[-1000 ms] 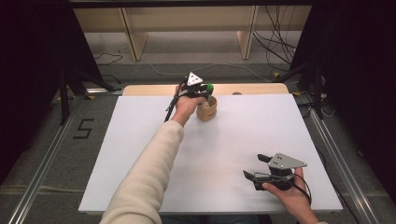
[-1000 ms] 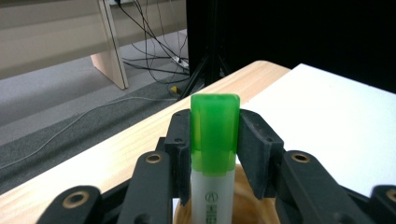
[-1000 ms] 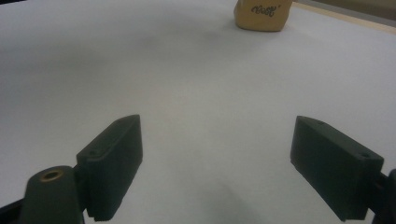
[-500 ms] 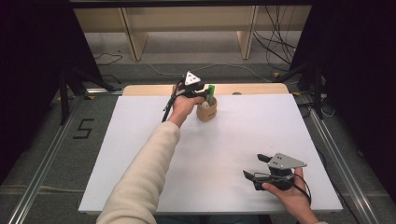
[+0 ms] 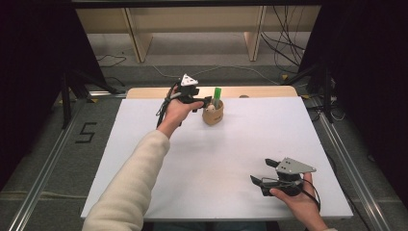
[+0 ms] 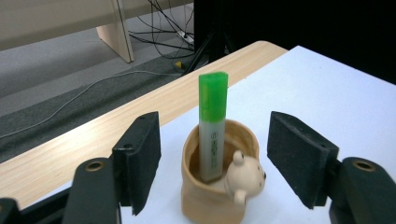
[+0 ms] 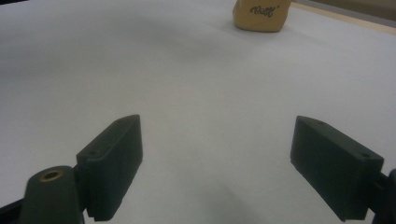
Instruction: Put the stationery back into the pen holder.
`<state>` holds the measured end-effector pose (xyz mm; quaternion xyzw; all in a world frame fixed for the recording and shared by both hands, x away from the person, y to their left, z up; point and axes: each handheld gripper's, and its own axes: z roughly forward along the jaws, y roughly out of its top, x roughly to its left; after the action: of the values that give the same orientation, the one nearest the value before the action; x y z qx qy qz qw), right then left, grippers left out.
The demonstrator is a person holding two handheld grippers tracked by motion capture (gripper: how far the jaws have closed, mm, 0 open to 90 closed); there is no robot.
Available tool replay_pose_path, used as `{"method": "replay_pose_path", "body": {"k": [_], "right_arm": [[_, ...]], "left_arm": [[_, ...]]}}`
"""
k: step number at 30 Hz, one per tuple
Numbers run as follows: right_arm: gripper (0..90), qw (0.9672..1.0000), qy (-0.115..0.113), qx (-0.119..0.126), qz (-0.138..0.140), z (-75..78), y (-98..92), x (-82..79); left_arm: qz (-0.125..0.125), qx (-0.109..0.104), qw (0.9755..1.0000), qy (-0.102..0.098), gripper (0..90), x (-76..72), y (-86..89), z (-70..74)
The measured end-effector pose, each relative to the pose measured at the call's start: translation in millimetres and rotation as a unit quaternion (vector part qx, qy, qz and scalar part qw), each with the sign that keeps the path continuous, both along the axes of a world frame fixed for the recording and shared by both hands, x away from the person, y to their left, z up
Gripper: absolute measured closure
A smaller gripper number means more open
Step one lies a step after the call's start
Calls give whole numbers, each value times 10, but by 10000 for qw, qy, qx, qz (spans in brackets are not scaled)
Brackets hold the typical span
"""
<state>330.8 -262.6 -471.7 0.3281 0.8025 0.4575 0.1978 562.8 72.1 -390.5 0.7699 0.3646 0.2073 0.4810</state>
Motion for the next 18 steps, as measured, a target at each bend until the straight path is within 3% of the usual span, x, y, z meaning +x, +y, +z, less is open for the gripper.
{"method": "replay_pose_path", "body": {"k": [11,18], "right_arm": [[177,10000,-12,45,14,-5,12,9],[177,10000,-11,57,6,-4,17,9]], "left_arm": [[-30,265,9996,27,267,-210,112,51],[71,449,9988,189,262,-384,169,56]]}}
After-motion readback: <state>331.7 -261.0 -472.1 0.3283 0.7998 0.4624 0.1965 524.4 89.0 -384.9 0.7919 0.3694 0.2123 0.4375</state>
